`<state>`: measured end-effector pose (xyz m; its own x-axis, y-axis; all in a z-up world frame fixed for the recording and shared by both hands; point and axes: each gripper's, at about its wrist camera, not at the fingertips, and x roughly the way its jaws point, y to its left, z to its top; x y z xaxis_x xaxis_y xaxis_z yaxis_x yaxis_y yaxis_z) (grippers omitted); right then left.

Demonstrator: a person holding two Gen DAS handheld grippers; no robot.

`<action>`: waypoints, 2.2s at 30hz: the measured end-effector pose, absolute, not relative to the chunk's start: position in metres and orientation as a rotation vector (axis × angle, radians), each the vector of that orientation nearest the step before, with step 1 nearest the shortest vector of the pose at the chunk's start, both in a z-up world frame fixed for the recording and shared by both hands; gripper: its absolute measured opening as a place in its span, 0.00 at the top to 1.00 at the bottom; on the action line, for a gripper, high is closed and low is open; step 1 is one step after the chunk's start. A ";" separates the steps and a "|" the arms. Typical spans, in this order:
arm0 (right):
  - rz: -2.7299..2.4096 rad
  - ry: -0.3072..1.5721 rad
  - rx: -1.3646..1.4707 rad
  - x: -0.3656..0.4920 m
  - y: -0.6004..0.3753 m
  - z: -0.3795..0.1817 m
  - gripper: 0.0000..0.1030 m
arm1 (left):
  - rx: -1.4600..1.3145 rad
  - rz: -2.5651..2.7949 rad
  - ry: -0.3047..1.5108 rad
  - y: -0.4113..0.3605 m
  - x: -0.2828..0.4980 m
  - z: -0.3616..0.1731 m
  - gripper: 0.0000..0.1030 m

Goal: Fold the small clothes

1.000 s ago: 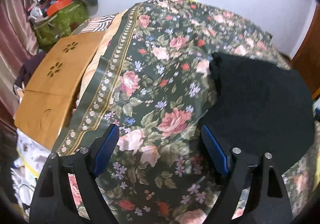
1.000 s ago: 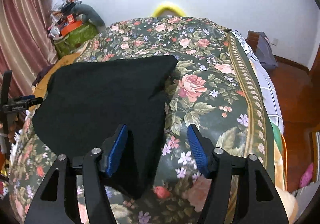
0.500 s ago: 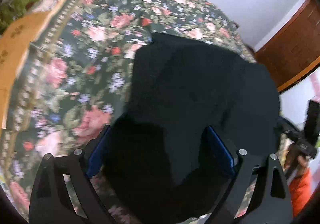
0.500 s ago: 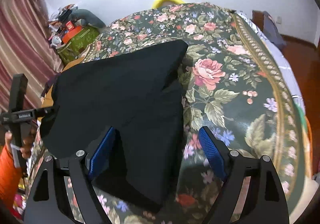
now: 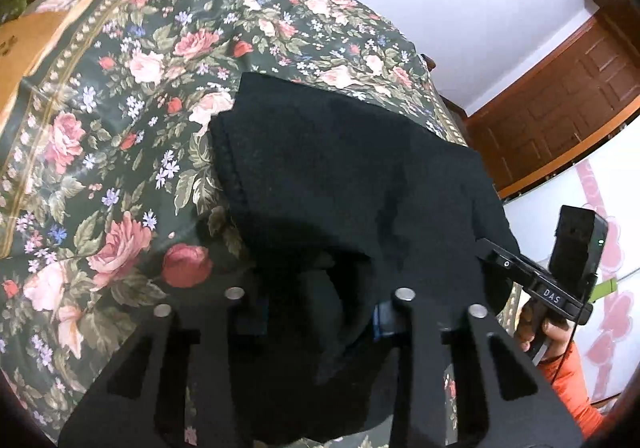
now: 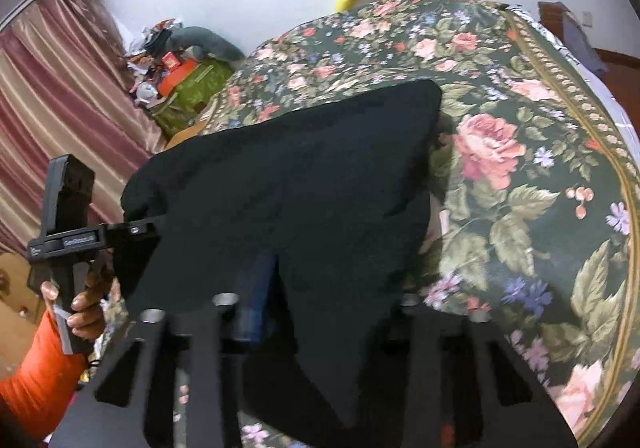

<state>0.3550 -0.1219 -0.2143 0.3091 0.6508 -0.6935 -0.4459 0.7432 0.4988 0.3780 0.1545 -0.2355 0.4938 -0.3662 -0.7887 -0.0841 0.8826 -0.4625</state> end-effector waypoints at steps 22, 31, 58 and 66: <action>0.864 0.754 0.131 0.224 -0.088 -0.071 0.78 | -0.282 -0.111 0.786 0.161 0.216 -0.079 0.75; 0.873 0.853 0.139 0.196 -0.069 -0.117 0.78 | -0.318 -0.092 0.892 0.178 0.186 -0.139 0.75; 0.772 0.797 -0.087 0.175 -0.070 -0.121 0.57 | -0.164 0.123 0.934 0.205 0.155 -0.166 0.44; 0.878 0.894 -0.165 0.195 -0.009 -0.156 0.56 | -0.079 -0.040 0.973 0.148 0.219 -0.187 0.42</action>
